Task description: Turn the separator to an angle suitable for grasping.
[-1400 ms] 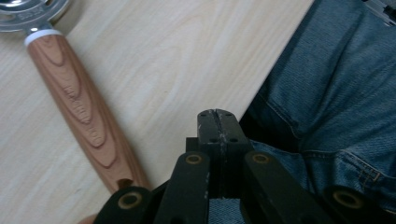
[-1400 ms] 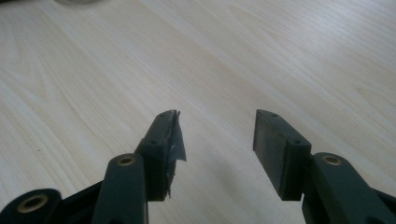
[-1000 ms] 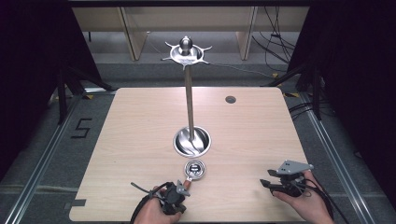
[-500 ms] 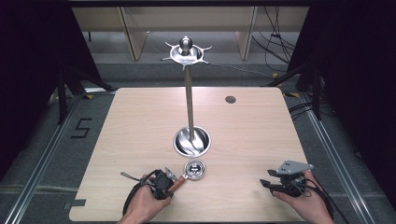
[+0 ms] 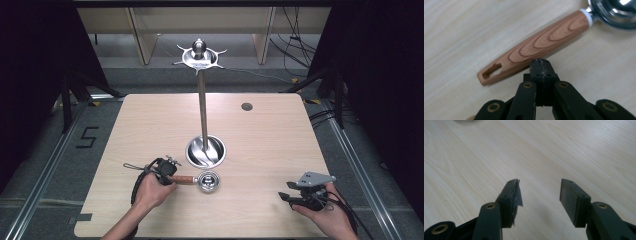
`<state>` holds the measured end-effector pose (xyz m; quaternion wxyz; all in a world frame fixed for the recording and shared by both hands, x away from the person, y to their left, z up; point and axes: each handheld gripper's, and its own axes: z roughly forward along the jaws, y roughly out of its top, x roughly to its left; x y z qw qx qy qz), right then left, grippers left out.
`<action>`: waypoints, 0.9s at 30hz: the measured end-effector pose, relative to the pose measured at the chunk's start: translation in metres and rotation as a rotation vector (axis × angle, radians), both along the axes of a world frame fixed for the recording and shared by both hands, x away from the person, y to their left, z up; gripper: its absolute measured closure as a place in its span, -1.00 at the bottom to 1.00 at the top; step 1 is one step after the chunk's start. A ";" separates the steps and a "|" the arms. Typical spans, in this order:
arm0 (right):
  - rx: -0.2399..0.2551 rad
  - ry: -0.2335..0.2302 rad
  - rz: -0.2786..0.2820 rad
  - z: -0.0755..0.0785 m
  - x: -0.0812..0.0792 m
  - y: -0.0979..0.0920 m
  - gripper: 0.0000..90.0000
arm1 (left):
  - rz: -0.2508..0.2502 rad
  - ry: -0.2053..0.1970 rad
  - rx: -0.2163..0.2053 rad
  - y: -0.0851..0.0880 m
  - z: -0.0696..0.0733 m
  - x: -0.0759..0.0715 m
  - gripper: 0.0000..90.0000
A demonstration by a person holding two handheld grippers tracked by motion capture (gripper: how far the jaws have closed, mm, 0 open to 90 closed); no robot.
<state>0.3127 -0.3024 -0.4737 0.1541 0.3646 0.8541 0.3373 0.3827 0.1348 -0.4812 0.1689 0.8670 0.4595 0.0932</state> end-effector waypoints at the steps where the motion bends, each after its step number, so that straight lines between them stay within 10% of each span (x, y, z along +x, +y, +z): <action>1: 0.002 0.006 -0.006 0.000 -0.001 0.001 0.11 | 0.010 0.002 -0.003 0.000 0.000 0.004 0.98; 19: 0.008 -0.009 -0.005 -0.001 -0.001 -0.003 0.10 | 0.159 -0.037 -0.117 -0.012 0.001 0.044 0.93; 27: 0.014 0.010 -0.018 0.002 -0.004 -0.003 0.10 | 0.288 -0.021 -0.191 -0.005 0.013 0.037 0.15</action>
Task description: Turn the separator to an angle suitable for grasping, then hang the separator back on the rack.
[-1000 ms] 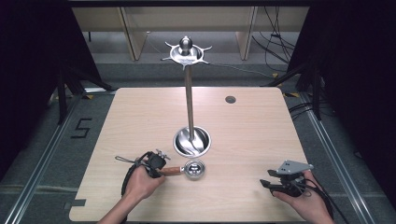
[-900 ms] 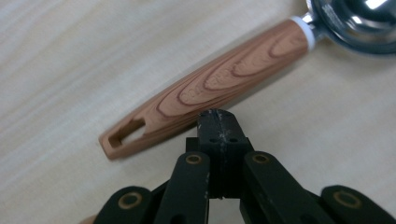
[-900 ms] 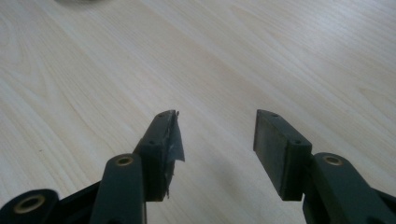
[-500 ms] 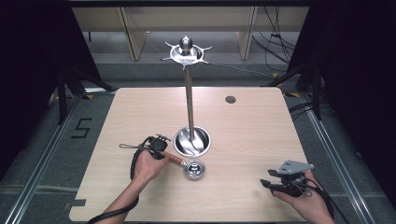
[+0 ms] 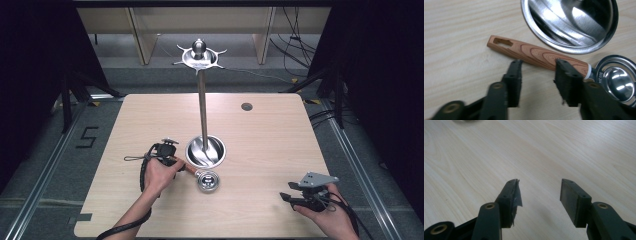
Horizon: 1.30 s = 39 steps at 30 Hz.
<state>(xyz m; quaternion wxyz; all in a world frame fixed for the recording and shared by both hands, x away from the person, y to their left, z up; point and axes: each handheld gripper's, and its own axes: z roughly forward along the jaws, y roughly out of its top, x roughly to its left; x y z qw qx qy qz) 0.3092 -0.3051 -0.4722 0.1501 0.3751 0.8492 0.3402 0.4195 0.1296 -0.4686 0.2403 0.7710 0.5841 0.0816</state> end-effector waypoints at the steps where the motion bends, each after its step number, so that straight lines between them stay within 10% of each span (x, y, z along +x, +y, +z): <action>1: 0.000 0.000 0.000 0.000 0.000 0.000 0.10 | 0.024 0.008 0.000 -0.002 0.000 0.000 0.15; 7: -0.005 -0.012 0.020 0.000 0.002 0.002 0.09 | 0.135 0.046 -0.002 -0.012 -0.002 0.010 -0.16; 39: -0.025 0.017 0.023 -0.003 0.001 0.003 0.06 | 0.179 0.165 0.036 -0.030 -0.016 0.027 -0.29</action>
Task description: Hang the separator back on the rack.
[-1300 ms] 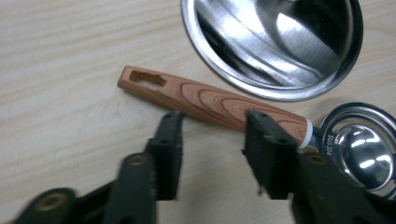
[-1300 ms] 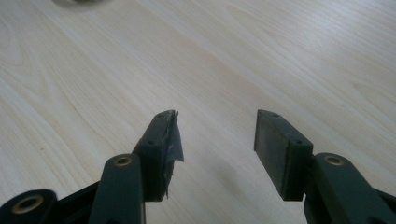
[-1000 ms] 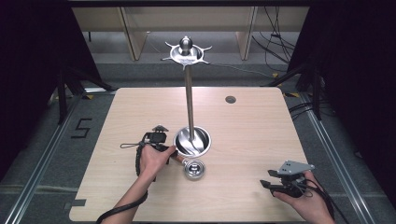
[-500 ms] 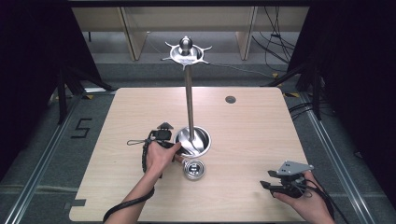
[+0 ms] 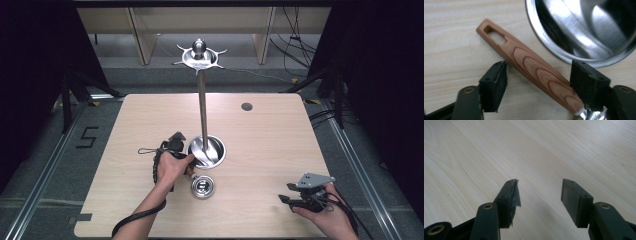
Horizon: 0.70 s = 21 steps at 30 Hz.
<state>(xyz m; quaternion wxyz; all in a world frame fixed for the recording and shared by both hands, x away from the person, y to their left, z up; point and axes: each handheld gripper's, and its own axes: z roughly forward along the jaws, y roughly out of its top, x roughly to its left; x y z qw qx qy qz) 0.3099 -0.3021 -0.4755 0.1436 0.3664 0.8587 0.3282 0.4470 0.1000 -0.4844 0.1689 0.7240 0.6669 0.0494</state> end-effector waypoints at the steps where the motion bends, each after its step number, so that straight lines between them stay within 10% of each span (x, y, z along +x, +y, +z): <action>1: -0.001 -0.002 0.002 0.000 0.000 0.000 0.06 | -0.024 -0.001 0.014 0.002 0.001 0.000 -0.19; 13: -0.001 0.004 0.003 0.000 0.000 0.000 0.06 | -0.149 -0.021 0.120 0.007 0.002 0.000 0.43; 21: -0.002 0.014 0.006 0.000 0.000 0.000 0.06 | -0.198 -0.016 0.149 0.016 0.003 0.001 0.48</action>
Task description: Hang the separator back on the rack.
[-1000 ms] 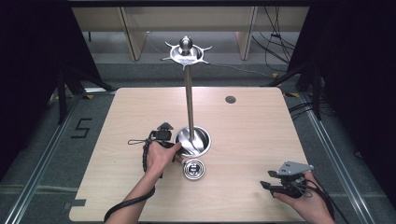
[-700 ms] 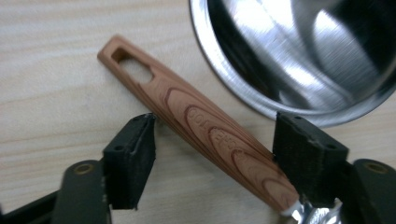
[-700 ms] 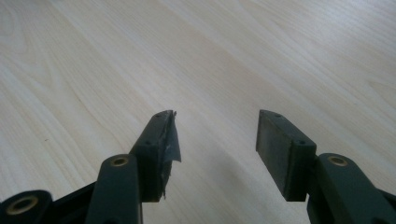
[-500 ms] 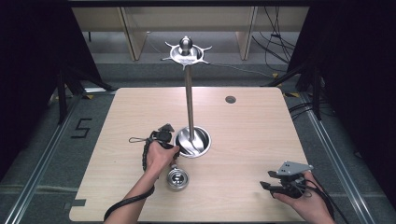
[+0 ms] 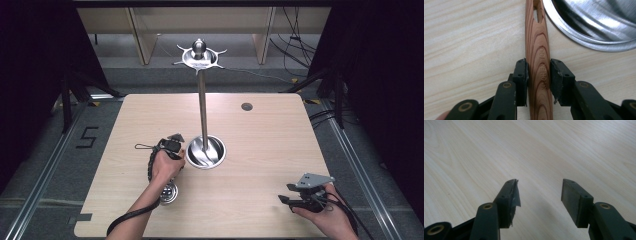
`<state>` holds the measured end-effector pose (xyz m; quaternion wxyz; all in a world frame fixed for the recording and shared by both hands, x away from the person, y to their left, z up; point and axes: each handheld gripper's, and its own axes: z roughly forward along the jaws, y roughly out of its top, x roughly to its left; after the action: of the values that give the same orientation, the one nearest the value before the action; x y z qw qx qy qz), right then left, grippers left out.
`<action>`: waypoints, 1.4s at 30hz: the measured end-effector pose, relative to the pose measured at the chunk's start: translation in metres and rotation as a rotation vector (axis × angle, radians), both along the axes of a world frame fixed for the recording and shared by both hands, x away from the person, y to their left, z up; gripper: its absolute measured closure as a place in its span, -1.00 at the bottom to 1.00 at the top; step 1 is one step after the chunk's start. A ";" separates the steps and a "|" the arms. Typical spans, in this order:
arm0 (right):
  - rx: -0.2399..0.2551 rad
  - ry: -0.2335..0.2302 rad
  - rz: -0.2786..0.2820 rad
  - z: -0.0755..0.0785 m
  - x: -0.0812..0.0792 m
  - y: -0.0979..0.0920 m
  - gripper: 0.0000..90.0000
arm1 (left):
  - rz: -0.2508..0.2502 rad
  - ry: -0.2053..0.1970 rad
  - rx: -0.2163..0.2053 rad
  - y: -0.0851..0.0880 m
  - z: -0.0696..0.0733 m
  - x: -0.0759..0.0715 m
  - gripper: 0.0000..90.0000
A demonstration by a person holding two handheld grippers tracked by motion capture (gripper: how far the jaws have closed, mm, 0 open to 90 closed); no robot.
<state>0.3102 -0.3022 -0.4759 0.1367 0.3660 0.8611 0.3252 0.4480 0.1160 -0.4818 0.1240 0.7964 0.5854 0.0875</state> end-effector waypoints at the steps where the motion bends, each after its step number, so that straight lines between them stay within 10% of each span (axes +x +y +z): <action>1: -0.002 0.004 -0.001 0.000 0.000 0.000 0.06 | -0.007 0.005 -0.002 0.000 0.000 0.000 0.48; 17: -0.006 0.005 0.004 -0.002 0.001 0.001 0.05 | -0.044 -0.043 -0.063 0.016 -0.001 -0.006 0.52; 32: 0.001 0.015 -0.004 -0.002 0.000 0.002 0.05 | -0.094 -0.297 -0.260 0.046 0.019 -0.033 0.56; 42: 0.002 0.013 -0.008 -0.001 0.000 0.002 0.05 | -0.091 -0.431 -0.309 0.062 0.033 -0.051 0.56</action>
<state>0.3100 -0.3004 -0.4770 0.1323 0.3717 0.8602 0.3231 0.3971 0.1782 -0.4488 0.3696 0.7566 0.5155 0.1588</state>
